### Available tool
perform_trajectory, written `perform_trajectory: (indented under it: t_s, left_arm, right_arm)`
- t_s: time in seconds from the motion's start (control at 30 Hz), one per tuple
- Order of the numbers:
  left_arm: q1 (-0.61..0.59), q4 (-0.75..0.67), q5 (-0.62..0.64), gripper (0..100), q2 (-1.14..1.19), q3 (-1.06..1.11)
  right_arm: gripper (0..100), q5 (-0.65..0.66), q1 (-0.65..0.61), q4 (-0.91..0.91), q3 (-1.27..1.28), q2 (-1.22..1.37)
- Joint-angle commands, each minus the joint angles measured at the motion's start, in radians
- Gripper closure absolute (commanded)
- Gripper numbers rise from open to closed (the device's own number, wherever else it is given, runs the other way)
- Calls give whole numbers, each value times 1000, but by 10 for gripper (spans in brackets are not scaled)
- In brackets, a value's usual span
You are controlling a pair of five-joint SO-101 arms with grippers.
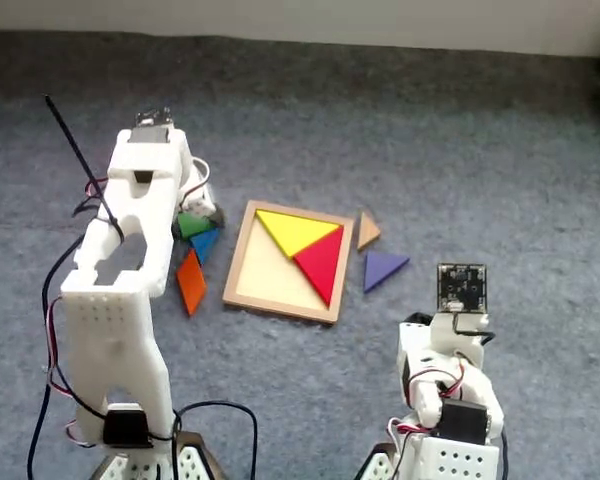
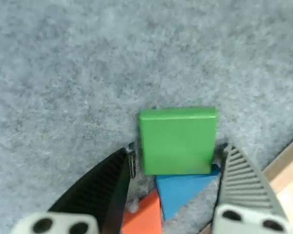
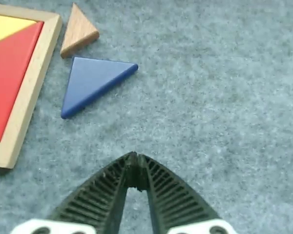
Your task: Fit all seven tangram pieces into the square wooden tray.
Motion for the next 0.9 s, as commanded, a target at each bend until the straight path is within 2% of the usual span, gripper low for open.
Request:
perform_trajectory:
  t_s: [0.0, 0.4, 0.57, 0.77, 0.87]
  left_arm:
    - [-21, 11, 9, 750, 22, -94]
    - [-39, 34, -2, 758, 88, -173]
    - [-18, 44, -155, 816, 74, -171]
    - [-16, 95, -166, 818, -24, -171]
    - [10, 133, -235, 820, -84, -170]
  right_arm:
    - [992, -8, 8, -7, 137, -2]
    - [992, -8, 8, -7, 137, -2]
    - [992, -8, 8, -7, 137, -2]
    - [992, -6, 8, -7, 137, -2]
    - [992, -6, 8, -7, 137, -2]
